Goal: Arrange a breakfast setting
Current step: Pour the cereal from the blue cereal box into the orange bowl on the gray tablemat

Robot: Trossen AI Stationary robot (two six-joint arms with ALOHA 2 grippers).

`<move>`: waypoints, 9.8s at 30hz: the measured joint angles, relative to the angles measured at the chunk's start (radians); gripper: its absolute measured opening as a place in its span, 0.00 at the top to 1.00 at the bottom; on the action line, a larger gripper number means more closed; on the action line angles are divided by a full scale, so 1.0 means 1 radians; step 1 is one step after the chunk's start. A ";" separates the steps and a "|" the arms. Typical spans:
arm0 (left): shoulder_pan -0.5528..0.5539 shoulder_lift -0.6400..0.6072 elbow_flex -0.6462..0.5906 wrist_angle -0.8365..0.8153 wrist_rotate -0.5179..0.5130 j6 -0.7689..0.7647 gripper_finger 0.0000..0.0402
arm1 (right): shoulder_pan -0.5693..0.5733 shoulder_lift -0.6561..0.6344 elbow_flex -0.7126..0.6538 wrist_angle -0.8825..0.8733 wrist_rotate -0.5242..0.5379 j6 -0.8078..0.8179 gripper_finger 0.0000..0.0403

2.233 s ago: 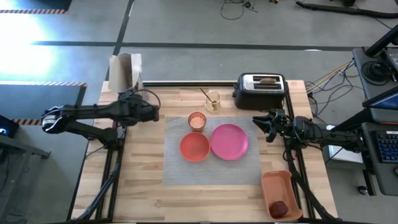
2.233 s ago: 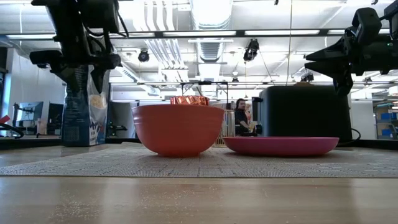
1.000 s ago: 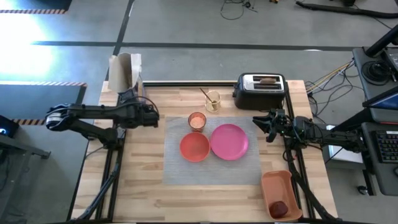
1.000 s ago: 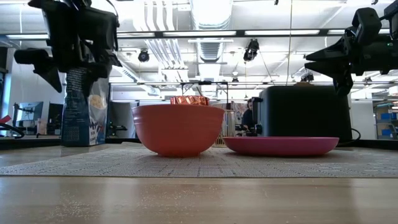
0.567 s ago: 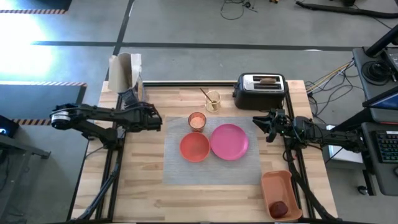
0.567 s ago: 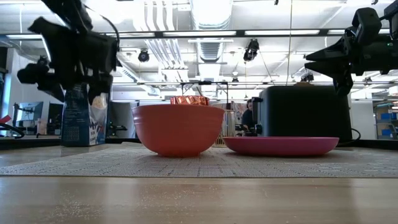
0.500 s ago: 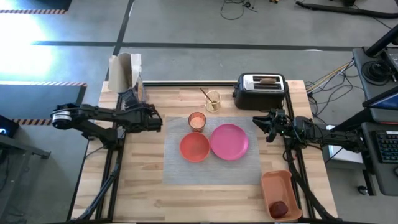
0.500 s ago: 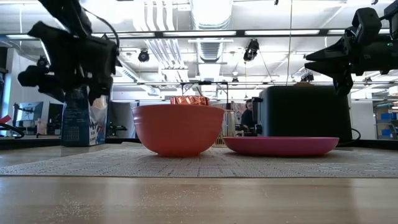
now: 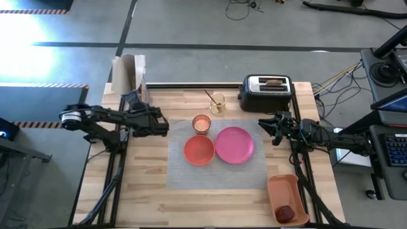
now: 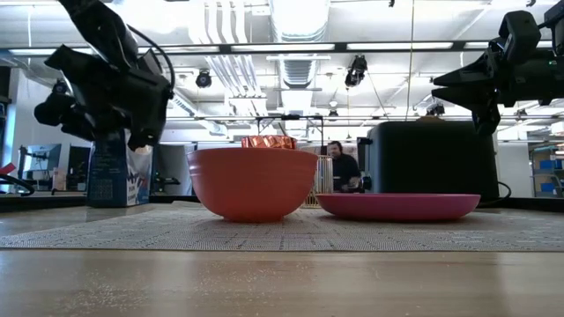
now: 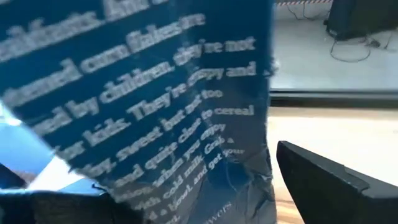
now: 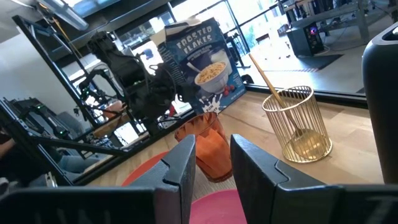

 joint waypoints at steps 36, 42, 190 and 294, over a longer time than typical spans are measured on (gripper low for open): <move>-0.027 0.042 0.129 0.005 0.053 0.223 0.89 | 0.000 0.000 0.000 0.000 0.000 0.000 0.77; -0.054 0.022 0.129 -0.015 0.063 0.221 0.96 | 0.000 0.000 0.000 0.000 0.000 0.000 0.77; -0.113 0.048 0.949 -0.469 2.153 0.799 0.97 | 0.000 0.000 0.000 0.000 0.000 0.000 0.77; 0.122 0.043 0.766 -0.470 2.325 0.897 0.97 | 0.000 0.000 0.000 0.000 0.000 0.000 0.77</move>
